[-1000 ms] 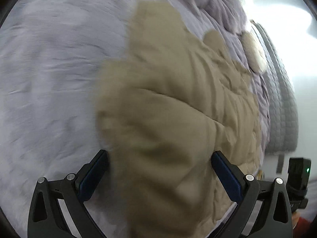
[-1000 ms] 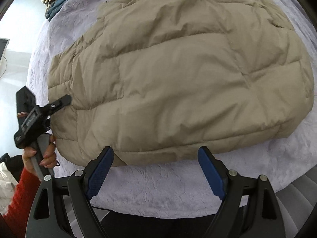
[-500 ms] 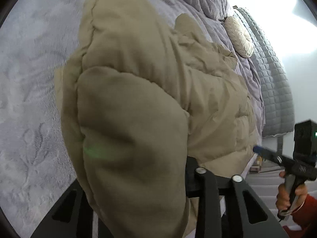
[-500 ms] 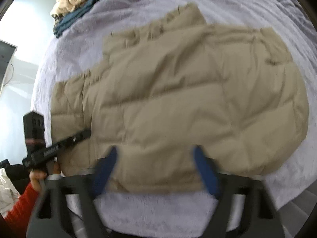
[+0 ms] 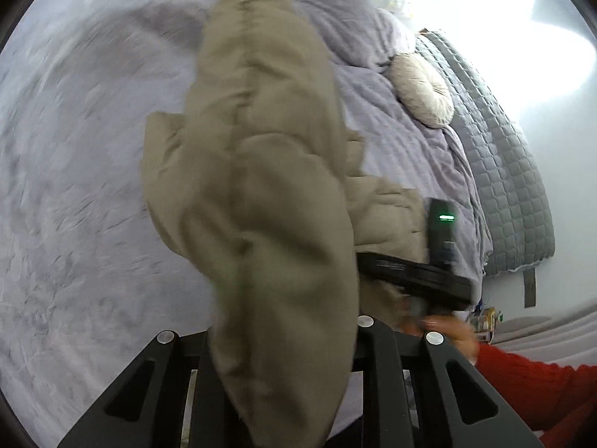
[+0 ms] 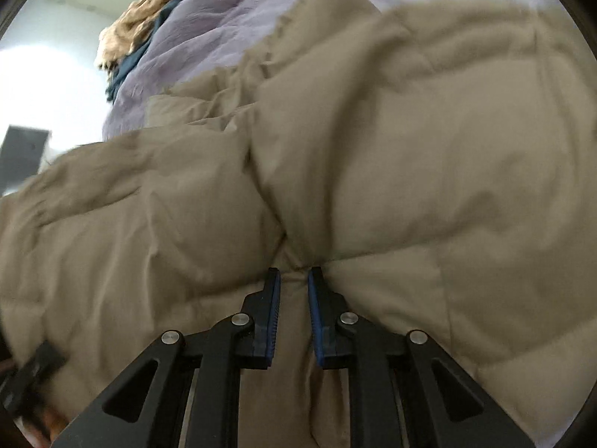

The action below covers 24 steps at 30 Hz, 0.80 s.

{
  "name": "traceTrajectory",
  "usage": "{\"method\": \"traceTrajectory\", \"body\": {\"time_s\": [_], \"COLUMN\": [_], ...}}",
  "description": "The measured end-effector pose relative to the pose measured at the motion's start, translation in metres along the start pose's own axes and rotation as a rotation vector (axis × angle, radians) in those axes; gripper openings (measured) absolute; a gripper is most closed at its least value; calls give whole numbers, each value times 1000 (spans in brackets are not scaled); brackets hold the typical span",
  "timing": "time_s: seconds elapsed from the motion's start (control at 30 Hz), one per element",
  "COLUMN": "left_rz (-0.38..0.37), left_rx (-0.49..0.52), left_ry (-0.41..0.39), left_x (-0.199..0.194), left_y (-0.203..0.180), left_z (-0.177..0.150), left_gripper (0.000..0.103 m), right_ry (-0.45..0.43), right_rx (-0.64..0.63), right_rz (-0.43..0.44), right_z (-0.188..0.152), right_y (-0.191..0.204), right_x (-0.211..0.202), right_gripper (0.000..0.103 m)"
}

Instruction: Fold large clothes

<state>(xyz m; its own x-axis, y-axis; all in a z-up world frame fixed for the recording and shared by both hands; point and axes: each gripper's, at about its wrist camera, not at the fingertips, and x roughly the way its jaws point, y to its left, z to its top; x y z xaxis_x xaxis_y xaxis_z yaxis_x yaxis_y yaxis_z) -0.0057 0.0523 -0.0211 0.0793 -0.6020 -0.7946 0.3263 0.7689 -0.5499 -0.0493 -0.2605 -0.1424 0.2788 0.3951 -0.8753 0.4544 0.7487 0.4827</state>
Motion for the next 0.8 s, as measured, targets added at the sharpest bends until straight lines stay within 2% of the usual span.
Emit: {"method": "traceTrajectory", "body": {"time_s": [0.13, 0.23, 0.4, 0.5, 0.6, 0.8], "left_rz": [16, 73, 179, 201, 216, 214], "left_rx": [41, 103, 186, 197, 200, 175], "left_ry": [-4, 18, 49, 51, 59, 136], "left_x": [10, 32, 71, 82, 93, 140], "left_y": [-76, -135, -197, -212, -221, -226], "left_z": [12, 21, 32, 31, 35, 42], "left_gripper": [25, 25, 25, 25, 25, 25], "right_ry": [23, 40, 79, 108, 108, 0], "right_rx": [39, 87, 162, 176, 171, 133], "right_rz": [73, 136, 241, 266, 294, 246], "right_z": [7, 13, 19, 25, 31, 29], "right_y": [-16, -28, -49, -53, -60, -99], "right_x": [11, 18, 24, 19, -4, -82], "right_gripper": [14, 11, 7, 7, 10, 11]}}
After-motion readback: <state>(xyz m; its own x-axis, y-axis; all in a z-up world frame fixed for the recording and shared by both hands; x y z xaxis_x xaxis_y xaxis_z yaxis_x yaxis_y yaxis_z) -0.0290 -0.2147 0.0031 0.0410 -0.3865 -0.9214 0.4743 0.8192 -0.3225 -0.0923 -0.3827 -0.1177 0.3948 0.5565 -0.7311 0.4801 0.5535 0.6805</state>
